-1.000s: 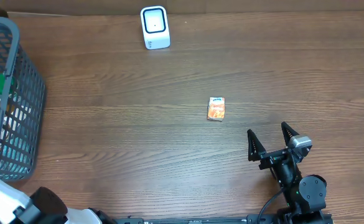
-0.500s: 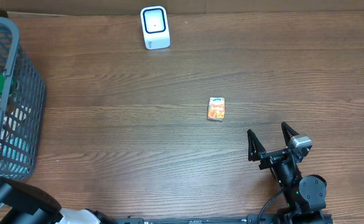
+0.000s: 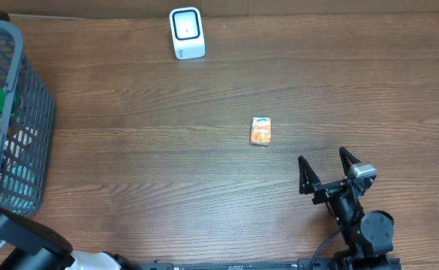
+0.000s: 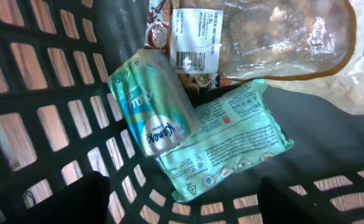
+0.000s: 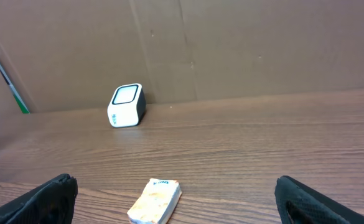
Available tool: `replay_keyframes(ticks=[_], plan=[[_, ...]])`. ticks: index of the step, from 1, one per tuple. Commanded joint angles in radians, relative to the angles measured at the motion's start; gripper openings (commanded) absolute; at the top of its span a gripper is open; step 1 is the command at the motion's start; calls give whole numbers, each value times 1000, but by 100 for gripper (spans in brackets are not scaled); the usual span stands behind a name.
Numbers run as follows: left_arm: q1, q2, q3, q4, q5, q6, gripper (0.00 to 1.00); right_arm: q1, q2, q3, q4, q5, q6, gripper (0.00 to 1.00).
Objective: Scan the item barcode
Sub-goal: 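Return the left gripper to the basket and grasp the teal tissue pack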
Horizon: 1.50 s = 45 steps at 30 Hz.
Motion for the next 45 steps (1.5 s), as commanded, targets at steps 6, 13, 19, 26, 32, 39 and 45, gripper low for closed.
replay_keyframes(ticks=[6, 13, 19, 26, 32, 39, 45], plan=[[3, 111, -6, 36, -40, 26, 79, -2, -10, -11, 4, 2, 4, 100], [3, 163, -6, 86, -53, 26, 77, -2, -10, -11, 5, 2, 4, 100], [5, 213, -6, 96, -68, 26, 67, -2, -10, -11, 5, 2, 4, 100], [5, 243, -6, 93, -70, 26, 52, -2, -10, -11, 4, 2, 4, 100], [5, 243, -6, 87, -65, 26, 4, -2, -10, -11, 4, 2, 4, 100], [4, 223, 8, 31, -61, 26, 4, -2, -10, -11, 4, 2, 4, 100], [4, 145, 72, -35, -61, 26, 4, -2, -10, -11, 5, 2, 4, 100]])
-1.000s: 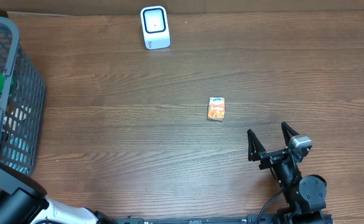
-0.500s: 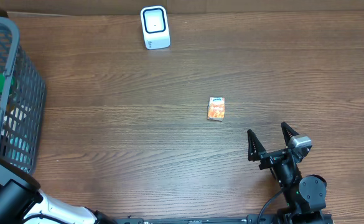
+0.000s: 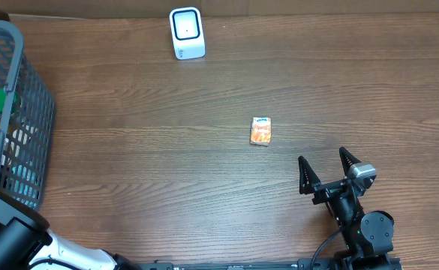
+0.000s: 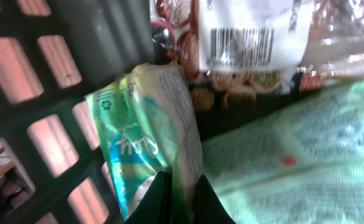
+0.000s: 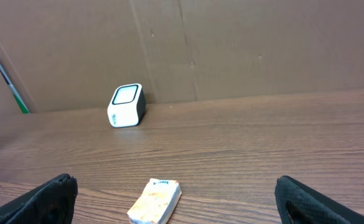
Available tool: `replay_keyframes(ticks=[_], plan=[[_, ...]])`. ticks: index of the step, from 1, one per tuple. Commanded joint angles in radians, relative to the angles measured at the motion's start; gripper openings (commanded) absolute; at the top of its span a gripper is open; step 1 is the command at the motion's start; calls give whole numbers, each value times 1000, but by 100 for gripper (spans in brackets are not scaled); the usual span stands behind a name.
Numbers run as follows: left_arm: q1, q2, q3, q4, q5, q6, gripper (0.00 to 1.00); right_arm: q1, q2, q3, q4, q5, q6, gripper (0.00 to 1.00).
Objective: Scan the item barcode
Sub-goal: 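Return the left gripper to the basket and grasp the teal tissue pack, then place the teal tissue pack on the table left of the orange pack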
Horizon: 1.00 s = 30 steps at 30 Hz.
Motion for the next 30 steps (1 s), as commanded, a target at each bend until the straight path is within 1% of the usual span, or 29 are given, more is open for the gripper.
replay_keyframes(ticks=[1, 5, 8, 13, 18, 20, 24, 30], plan=[[4, -94, 65, -27, 10, 0, 4, -2, -10, -11, 5, 2, 4, 100], [4, -177, 122, -71, 19, 0, 4, -2, -10, -11, 5, 2, 4, 100], [3, -252, 156, -87, 56, -3, 4, -2, -10, -11, 5, 2, 4, 100], [-14, -386, 190, -79, 197, -35, 4, -2, -10, -11, 5, 2, 4, 100], [-71, -522, 198, -32, 356, -54, 4, -2, -10, -11, 4, 2, 4, 100], [-116, -577, 198, -12, 384, -61, 4, -2, -10, -11, 4, 2, 4, 100], [-228, -675, 198, 14, 371, -60, 4, -2, -10, -11, 5, 2, 4, 100], [-466, -792, 197, -3, 315, -59, 4, -2, -10, -11, 5, 2, 4, 100]])
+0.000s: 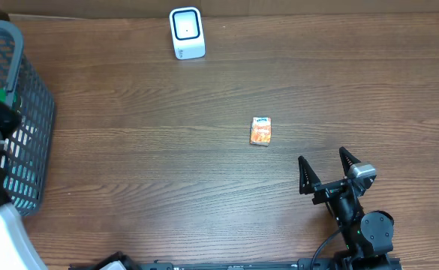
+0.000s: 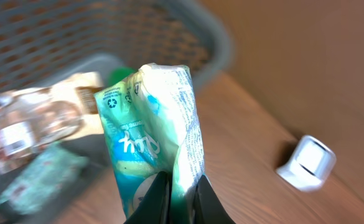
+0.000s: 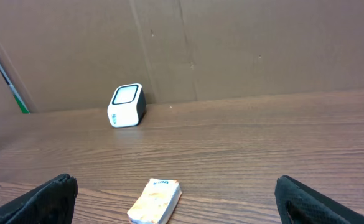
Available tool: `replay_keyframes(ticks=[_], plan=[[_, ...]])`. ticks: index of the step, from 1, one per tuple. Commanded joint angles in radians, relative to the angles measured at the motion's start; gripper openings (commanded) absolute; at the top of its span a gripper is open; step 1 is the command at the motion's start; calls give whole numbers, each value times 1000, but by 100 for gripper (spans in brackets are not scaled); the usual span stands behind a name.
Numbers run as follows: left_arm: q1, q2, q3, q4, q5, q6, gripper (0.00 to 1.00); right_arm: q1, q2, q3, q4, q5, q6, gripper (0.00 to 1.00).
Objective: Scan the item barcode
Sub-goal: 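Place the teal tissue pack on the table left of the orange pack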
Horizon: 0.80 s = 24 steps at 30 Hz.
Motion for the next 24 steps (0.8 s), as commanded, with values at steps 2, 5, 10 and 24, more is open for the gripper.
replay_keyframes(ticks=[2, 5, 10, 24], plan=[[-189, -51, 21, -58, -32, -7, 4, -2, -10, -11, 5, 2, 5, 100], [-351, -34, 3, -120, -106, -8, 4, -2, -10, -11, 4, 2, 5, 100], [-629, 41, -120, -94, -211, -53, 4, -2, -10, -11, 5, 2, 5, 100], [-1048, 727, -126, 145, -330, -31, 4, -2, -10, -11, 5, 2, 5, 100]])
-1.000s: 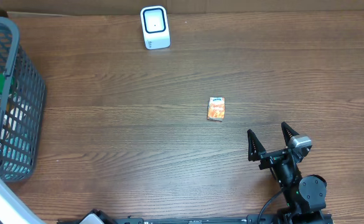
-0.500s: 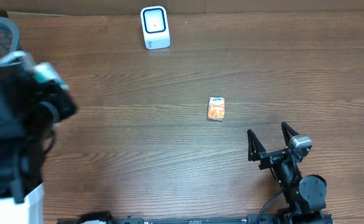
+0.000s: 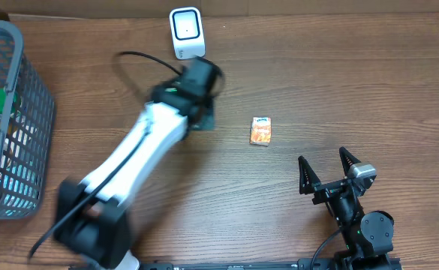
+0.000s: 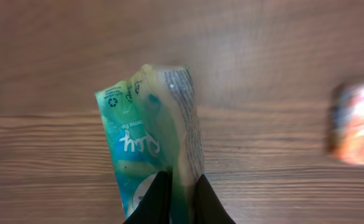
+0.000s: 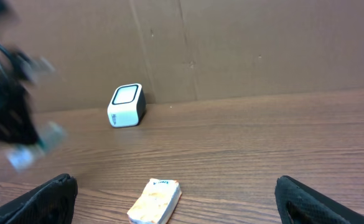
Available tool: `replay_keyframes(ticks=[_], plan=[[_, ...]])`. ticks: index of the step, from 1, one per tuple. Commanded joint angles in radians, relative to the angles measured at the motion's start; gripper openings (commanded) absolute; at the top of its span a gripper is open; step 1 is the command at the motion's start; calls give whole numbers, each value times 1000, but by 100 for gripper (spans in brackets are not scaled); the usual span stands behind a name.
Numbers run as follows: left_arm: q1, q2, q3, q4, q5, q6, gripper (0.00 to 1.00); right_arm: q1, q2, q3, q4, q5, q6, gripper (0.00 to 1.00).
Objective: Scan the item barcode
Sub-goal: 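Place the teal tissue pack on the table left of the orange pack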
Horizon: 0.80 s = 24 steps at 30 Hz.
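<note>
My left gripper (image 4: 180, 200) is shut on a teal and white plastic packet (image 4: 149, 134), pinching its lower edge above the wooden table. Overhead, the left arm reaches across the table, and its gripper (image 3: 203, 118) hangs just in front of the white scanner (image 3: 187, 32) at the back edge. The scanner (image 5: 127, 104) also shows in the right wrist view, with the blurred packet (image 5: 37, 144) to its left. My right gripper (image 3: 329, 174) stands open near the front right, holding nothing.
A small orange packet (image 3: 261, 130) lies mid-table, right of the left gripper and ahead of the right one. A grey mesh basket (image 3: 10, 45) with several more items stands at the left edge. A cardboard wall (image 5: 231, 43) backs the table.
My left arm has moved with the teal packet from over the basket at the left to the table in front of the scanner. The right arm has not moved.
My left gripper was open inside the basket above the teal packet. Then it was shut on that packet among the other items. Then it held the packet up clear of the basket, and now holds it near the scanner. The right gripper stayed open throughout.
</note>
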Motion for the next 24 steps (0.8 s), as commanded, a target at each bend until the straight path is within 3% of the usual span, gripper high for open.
replay_keyframes(ticks=[1, 10, 24], plan=[[-38, 129, 76, -2, -61, 19, 4, -2, -10, -11, 4, 2, 4, 100], [-124, 253, 136, 92, -124, 169, 4, -2, -10, -11, 4, 2, 4, 100], [-156, 291, 135, 188, -65, 193, 4, -2, -10, -11, 4, 2, 4, 100]])
